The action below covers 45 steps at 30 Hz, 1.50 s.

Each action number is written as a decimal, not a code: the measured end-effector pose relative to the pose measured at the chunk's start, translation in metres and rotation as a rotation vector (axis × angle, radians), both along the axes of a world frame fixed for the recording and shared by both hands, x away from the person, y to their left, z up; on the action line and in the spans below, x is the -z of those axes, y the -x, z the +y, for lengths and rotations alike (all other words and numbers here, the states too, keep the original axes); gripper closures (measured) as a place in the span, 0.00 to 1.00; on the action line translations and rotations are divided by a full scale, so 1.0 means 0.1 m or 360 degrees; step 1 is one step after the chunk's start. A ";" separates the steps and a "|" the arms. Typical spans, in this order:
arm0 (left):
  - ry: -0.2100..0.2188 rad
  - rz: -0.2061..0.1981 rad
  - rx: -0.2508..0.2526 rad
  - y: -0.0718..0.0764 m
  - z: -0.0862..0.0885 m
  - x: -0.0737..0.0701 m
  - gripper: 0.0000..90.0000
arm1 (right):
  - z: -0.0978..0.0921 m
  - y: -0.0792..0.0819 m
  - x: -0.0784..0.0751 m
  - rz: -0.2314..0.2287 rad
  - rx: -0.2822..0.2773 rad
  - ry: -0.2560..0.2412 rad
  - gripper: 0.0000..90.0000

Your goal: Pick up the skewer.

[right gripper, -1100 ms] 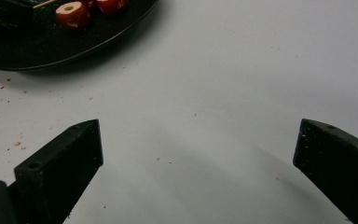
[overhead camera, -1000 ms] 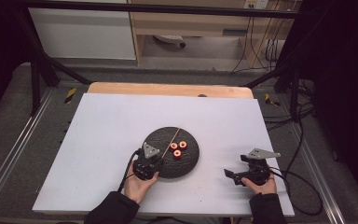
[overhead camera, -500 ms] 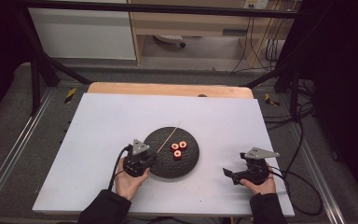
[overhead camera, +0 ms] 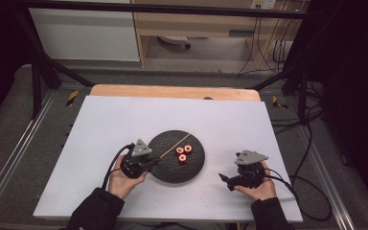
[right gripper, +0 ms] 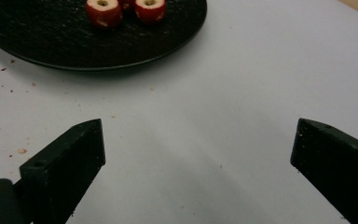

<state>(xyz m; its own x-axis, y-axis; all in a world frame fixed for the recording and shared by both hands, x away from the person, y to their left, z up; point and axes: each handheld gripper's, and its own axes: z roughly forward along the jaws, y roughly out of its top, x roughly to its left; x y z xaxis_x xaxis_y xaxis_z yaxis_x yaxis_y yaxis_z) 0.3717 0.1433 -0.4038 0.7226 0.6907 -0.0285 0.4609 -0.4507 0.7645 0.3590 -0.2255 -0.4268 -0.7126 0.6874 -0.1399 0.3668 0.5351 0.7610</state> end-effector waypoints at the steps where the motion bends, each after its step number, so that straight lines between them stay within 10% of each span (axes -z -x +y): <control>1: -0.0010 0.0001 0.0029 0.00 -0.01 -0.01 0.97 | 0.04 0.01 -0.01 -0.0014 -0.0015 0.0016 0.05; 22: -0.0210 0.0020 0.0438 0.06 -0.60 -0.10 0.97 | 0.58 0.07 -0.15 -0.0348 -0.0454 0.0428 0.25; 31: -0.0258 0.0033 0.0551 0.10 -0.81 -0.07 0.98 | 0.67 0.07 -0.07 -0.0510 -0.0736 0.0679 0.52; 45: -0.0288 0.0052 0.0647 0.13 -0.94 -0.04 0.98 | 0.67 0.10 -0.01 -0.0603 -0.0926 0.0889 0.82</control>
